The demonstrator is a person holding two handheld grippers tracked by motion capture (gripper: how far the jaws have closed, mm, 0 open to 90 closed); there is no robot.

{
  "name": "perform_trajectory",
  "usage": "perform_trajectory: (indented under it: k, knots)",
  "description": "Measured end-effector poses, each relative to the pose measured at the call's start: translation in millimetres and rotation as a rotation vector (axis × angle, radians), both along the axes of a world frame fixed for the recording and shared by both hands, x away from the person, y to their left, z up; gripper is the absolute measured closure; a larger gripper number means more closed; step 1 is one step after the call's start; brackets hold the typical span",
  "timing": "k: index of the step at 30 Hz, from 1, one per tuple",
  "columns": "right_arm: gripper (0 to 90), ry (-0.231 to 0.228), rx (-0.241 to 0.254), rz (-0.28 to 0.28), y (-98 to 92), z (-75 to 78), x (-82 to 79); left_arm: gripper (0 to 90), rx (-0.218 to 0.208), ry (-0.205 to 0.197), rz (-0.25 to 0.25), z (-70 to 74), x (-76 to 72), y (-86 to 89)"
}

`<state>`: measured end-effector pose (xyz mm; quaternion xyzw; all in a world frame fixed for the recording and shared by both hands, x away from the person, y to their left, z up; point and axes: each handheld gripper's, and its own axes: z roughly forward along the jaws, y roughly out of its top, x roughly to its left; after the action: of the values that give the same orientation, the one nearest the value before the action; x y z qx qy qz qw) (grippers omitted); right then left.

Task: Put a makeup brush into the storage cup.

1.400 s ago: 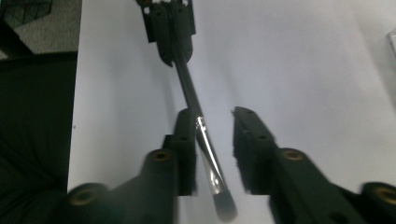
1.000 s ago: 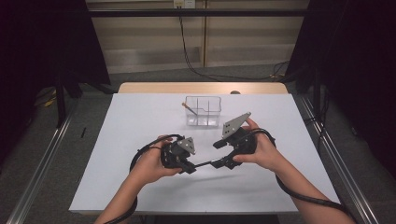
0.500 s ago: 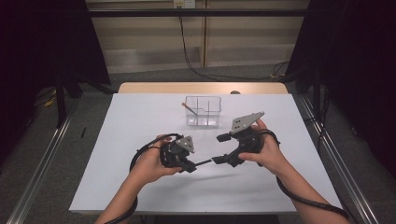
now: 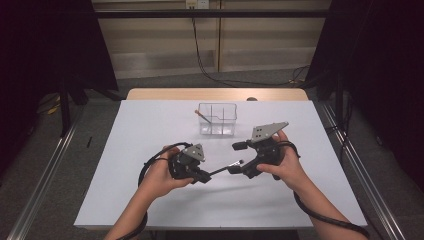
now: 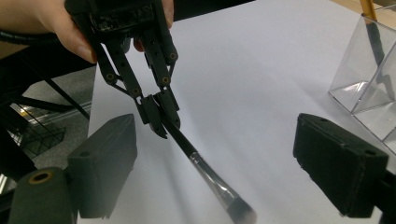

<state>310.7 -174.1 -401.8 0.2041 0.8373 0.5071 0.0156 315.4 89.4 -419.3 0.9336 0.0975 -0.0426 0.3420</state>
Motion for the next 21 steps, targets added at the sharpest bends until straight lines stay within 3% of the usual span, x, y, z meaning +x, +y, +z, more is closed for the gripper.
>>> perform_trajectory:
  k: [15, 21]
  knots:
    - [13.2, -0.013, 0.068, -0.021, -2.5, 1.4, -1.3, 83.9, -0.162, 0.031, 0.082, -2.3, 5.0, 12.6]
    - [13.3, -0.017, 0.105, -0.033, -3.8, 2.5, -1.3, 83.8, -0.246, 0.038, 0.115, -2.6, 5.0, 14.3]
